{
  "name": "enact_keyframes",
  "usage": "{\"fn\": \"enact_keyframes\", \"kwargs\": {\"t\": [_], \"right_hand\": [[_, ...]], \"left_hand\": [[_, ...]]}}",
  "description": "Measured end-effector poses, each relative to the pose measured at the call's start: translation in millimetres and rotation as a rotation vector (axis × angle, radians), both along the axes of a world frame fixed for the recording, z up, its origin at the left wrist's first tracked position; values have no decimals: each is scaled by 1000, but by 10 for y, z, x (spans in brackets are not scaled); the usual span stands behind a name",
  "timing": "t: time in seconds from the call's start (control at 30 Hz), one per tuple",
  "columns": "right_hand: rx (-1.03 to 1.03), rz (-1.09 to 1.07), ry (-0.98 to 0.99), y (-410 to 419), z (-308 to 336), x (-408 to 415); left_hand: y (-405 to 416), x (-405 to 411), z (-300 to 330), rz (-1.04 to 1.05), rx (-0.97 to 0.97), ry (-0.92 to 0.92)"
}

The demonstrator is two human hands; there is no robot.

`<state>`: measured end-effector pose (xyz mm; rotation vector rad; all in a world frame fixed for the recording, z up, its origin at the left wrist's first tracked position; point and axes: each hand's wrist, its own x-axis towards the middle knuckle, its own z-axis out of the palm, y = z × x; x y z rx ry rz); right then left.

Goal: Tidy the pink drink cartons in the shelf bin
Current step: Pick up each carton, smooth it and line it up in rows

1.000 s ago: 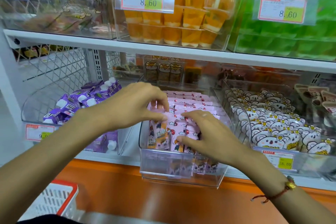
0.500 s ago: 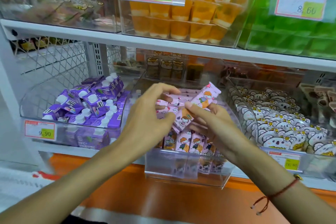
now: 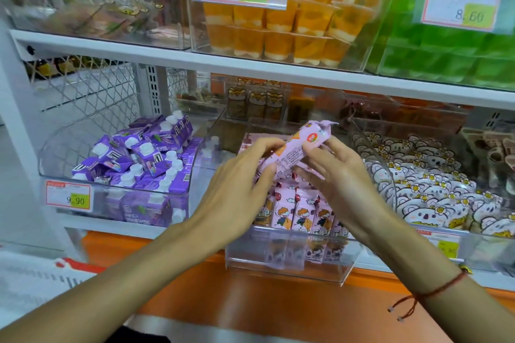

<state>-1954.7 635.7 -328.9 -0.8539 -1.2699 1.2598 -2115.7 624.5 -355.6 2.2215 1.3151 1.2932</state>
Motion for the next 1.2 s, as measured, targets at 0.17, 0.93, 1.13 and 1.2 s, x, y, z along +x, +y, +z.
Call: {"fn": "enact_keyframes", "kwargs": {"t": [0.17, 0.93, 1.13, 1.2], "right_hand": [[106, -126, -87, -51, -32, -38], [105, -11, -201, -47, -44, 18], [288, 38, -273, -67, -79, 36], [301, 39, -269, -68, -83, 35]], "left_hand": [[3, 22, -8, 75, 89, 12], [-51, 42, 119, -191, -259, -506], [-67, -25, 100, -217, -143, -451], [-65, -31, 91, -225, -154, -437]]}}
